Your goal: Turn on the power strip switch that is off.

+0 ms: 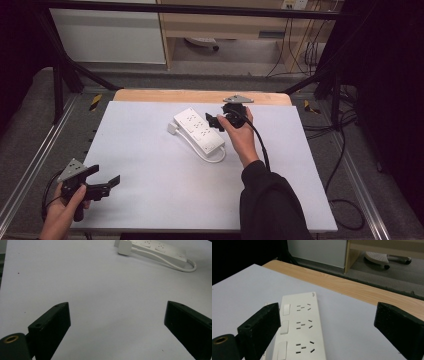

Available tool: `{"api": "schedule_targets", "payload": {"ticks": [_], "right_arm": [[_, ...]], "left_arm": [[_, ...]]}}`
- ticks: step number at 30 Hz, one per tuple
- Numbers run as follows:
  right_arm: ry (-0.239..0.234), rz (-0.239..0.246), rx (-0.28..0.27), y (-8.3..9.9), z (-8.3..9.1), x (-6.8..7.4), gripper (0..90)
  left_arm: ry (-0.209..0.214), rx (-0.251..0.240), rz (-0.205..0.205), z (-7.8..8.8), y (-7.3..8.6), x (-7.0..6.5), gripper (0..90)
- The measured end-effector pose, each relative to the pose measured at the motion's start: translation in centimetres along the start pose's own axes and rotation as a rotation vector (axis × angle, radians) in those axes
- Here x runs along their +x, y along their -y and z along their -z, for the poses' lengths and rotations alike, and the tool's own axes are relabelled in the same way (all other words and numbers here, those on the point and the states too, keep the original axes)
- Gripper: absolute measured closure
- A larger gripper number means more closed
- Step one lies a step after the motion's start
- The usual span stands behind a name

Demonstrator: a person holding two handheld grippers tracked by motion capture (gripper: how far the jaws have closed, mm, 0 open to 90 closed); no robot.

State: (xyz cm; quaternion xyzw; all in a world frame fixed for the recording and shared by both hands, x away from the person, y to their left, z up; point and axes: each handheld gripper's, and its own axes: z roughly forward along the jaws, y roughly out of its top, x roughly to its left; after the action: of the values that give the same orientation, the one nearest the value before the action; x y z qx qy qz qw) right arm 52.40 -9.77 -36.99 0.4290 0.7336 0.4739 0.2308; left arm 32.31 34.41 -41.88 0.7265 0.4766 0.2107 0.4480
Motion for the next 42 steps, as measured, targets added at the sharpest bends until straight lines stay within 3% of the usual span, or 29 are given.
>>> {"api": "schedule_targets", "payload": {"ticks": [8, 14, 28, 42], "right_arm": [[0.002, 0.003, 0.009, 0.1, -0.9, 0.3, 7.8], [0.013, -0.026, 0.014, 0.4, -1.4, 0.3, 8.6], [-0.006, -0.013, 0.028, 0.8, -2.6, 0.8, 11.2], [-0.042, -0.032, 0.017, 1.1, -3.3, 1.4, 39.7]], "left_arm": [[0.006, 0.002, -0.007, -0.1, -0.1, 0.0, 6.8], [-0.004, 0.005, 0.011, -0.1, 0.0, 0.3, 6.9], [-0.006, 0.002, 0.006, 0.0, -0.1, 0.1, 6.8], [-0.004, 0.005, 0.008, -0.1, 0.0, 0.1, 6.8]]}}
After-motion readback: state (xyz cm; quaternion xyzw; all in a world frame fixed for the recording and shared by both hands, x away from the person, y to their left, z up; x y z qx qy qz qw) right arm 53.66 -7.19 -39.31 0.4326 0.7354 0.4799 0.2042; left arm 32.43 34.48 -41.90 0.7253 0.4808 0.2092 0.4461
